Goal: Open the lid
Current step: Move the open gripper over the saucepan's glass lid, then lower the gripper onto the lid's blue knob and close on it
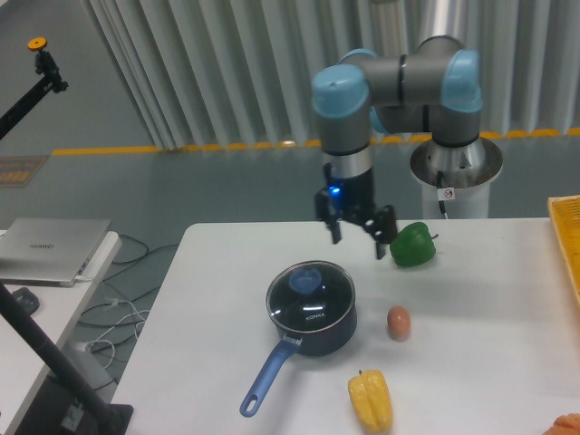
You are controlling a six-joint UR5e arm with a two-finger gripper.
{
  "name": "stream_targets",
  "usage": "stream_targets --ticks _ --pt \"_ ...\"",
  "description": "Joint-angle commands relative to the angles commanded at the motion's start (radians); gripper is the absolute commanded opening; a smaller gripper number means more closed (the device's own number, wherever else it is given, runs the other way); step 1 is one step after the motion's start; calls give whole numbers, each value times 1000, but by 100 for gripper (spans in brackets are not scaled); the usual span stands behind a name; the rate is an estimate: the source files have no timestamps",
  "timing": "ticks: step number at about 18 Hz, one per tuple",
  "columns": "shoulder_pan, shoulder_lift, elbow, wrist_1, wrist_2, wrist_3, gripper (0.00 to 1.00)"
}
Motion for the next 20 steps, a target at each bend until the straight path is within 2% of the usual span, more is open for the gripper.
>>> stream_targets --ticks 6,8,14,20 --pt "-69 -37 5 -23 5 -25 100" --pt "-74 -46 3 -41 5 -25 100" --pt "-83 -72 6 -37 8 -26 100" --pt "-83 -106 46 -34 14 -26 100"
